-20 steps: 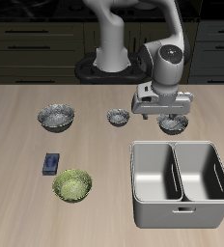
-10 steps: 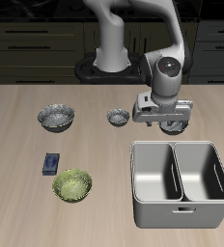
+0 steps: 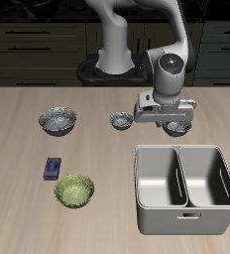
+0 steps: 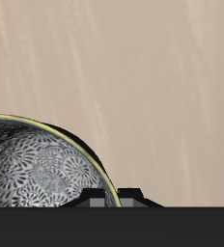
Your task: Stack middle-sized black bowl on the green bowl
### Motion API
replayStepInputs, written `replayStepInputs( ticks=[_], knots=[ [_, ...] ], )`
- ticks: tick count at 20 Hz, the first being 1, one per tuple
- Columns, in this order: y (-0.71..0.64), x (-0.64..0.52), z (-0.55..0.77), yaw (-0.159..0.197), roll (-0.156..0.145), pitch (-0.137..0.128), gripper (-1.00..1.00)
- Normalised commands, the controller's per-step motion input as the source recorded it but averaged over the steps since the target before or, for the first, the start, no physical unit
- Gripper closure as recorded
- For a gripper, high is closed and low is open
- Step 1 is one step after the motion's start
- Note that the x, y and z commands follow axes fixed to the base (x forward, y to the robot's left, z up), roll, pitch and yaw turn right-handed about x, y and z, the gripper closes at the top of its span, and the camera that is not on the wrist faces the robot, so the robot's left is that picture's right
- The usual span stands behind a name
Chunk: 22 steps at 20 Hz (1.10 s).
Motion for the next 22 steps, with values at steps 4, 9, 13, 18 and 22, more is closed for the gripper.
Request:
replayStepInputs(
  ticks=[4, 9, 13, 18, 22],
  knots=[
    [-0.13, 0.04, 0.26, -0.009, -0.013, -0.035, 1.00],
    [-0.13, 0.04, 0.40, -0.005, -0.008, -0.056, 1.00],
    [-0.08, 0.01, 0.31, 0.021, -0.005, -0.036, 1.00],
    [-0.07, 0.01, 0.38, 0.008, -0.005, -0.062, 1.00],
    [-0.07, -0.01, 0.48, 0.025, -0.004, -0.074, 1.00]
  ],
)
